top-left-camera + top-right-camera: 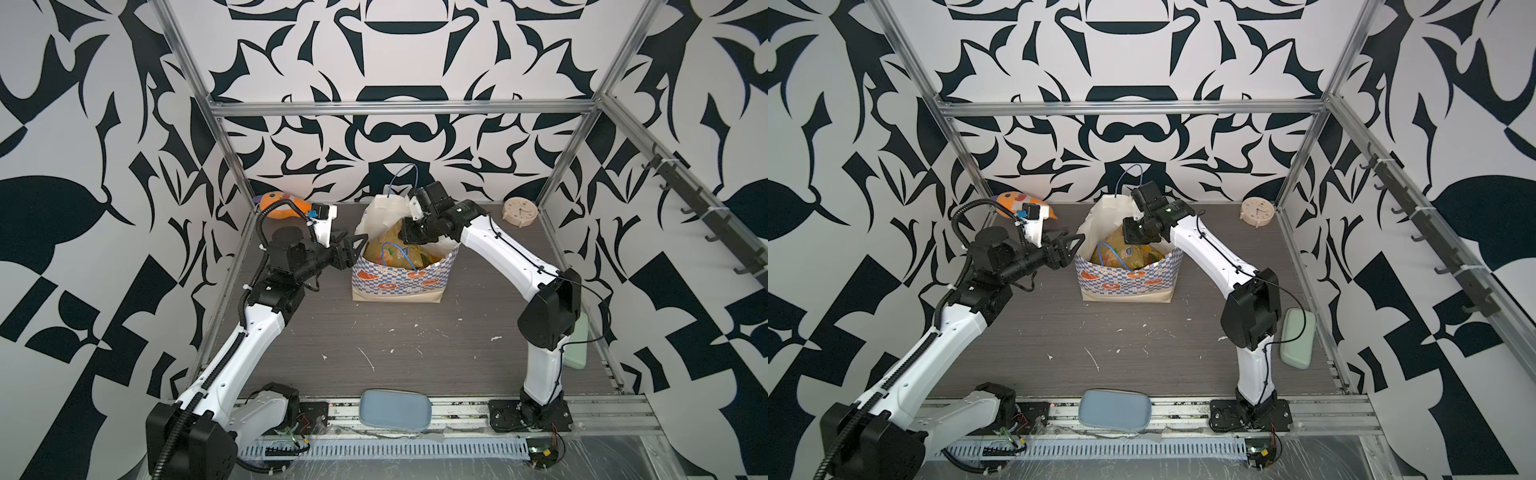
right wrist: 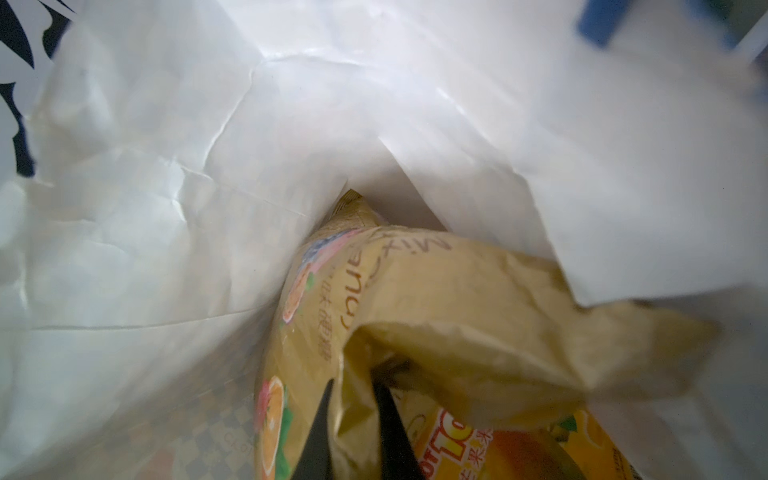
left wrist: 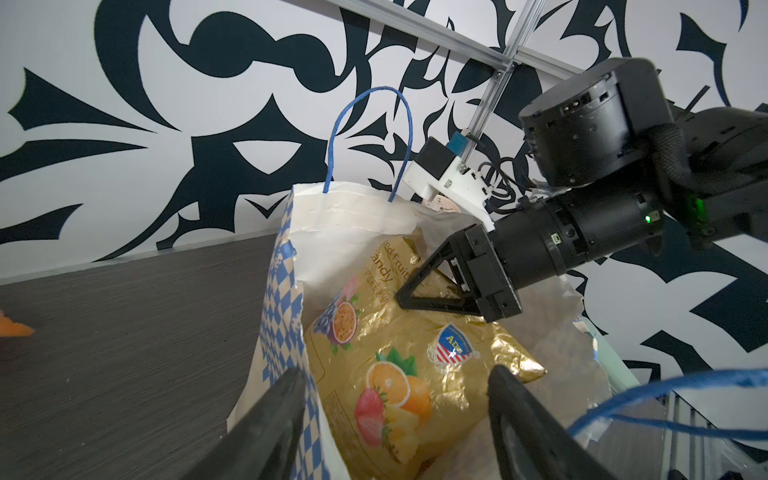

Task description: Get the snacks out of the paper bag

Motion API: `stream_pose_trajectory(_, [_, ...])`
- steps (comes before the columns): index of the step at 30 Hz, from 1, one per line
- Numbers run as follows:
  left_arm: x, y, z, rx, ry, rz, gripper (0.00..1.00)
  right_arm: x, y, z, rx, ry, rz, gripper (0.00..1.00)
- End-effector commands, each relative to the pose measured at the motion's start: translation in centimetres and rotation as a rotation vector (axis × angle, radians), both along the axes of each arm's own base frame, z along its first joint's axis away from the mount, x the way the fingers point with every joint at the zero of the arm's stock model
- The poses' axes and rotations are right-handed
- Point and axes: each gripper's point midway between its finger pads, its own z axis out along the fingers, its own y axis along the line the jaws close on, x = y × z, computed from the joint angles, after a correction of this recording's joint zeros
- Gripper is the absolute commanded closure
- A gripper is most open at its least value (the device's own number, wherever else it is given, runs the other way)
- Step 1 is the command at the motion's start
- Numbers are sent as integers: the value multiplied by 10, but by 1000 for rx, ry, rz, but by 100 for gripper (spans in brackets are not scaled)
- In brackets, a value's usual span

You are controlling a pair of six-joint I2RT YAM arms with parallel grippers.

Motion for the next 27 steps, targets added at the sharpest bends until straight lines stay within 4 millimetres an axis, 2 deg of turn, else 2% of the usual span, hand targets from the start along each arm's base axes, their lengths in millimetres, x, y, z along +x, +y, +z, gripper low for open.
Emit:
stream_pose_trajectory(1, [0, 1, 19, -16, -56, 13, 28, 4, 17, 40, 115, -90, 47, 100])
stream_pose_trajectory(8, [6, 1, 15, -35, -41, 22, 28, -3, 32, 48, 207, -78, 105, 100])
stream_pose_trajectory(11, [8, 3, 11, -34, -46, 39, 28, -6, 40, 57, 279, -72, 144, 100])
stream_pose_trajectory(16, [7, 6, 17, -32, -55, 58, 29, -6, 47, 78, 398, -80, 192, 100])
stream_pose_trajectory(23, [6, 13, 12, -22, -49, 94, 29, 0, 50, 89, 544, -30, 218, 100])
stream_pose_trajectory(27, [9, 19, 9, -20, -57, 136, 29, -2, 49, 106, 605, -28, 237, 100])
